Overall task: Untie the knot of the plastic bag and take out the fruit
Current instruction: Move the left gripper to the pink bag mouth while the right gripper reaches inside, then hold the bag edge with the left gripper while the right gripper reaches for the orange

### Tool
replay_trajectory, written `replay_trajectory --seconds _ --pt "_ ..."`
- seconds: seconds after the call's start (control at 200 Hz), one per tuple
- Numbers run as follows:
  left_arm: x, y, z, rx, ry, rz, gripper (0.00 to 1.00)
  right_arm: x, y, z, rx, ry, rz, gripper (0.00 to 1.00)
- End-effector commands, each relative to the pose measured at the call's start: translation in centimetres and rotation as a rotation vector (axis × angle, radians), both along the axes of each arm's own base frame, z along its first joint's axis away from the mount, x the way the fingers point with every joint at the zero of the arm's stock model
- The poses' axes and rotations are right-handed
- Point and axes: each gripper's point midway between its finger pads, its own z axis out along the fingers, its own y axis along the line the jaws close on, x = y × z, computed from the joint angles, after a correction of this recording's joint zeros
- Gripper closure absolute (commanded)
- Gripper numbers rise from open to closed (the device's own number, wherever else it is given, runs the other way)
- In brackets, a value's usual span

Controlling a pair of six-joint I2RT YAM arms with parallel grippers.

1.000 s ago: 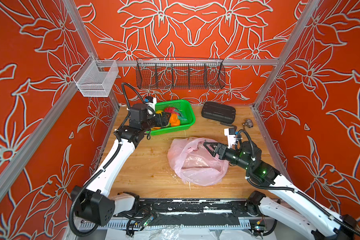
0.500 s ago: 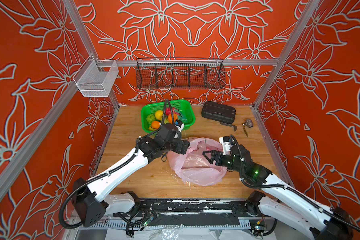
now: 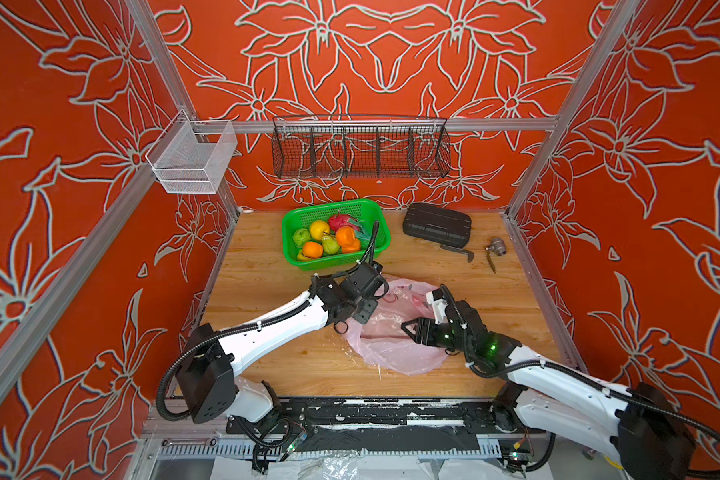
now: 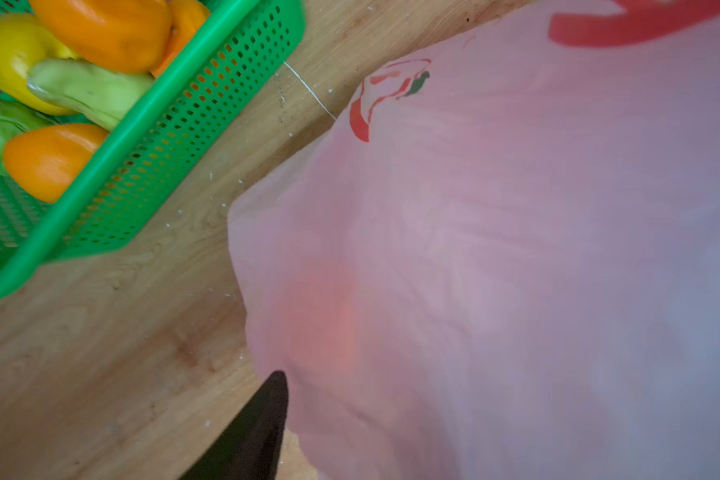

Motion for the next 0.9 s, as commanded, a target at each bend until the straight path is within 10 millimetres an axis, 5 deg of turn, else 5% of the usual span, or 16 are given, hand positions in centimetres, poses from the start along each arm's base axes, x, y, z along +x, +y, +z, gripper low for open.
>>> replay_trajectory --seconds 0.0,0.165,0.345,0.651,0.896 --pt "1.4 1.1 0.4 0.093 -0.079 0.018 0.49 -1.5 2.2 0.1 0.089 0.013 0.046 0.37" --pt "1.9 1.2 0.5 0.094 -0.105 0.037 0.58 -3.5 4.9 -0.8 0.066 0.032 0.132 0.37" --pt "1.3 1.4 0.4 0.035 -0.124 0.055 0.61 -2.8 6.5 -0.5 0.024 0.029 0.117 0.35" --pt "-0.6 1.5 3.9 -0.169 -0.169 0.054 0.22 1.4 7.6 2.7 -0.026 -0.187 -0.061 0.3" --pt "0.3 5.8 6.9 -0.365 -0.187 0.234 0.16 3.6 9.9 2.3 -0.087 -0.264 -0.058 0.28"
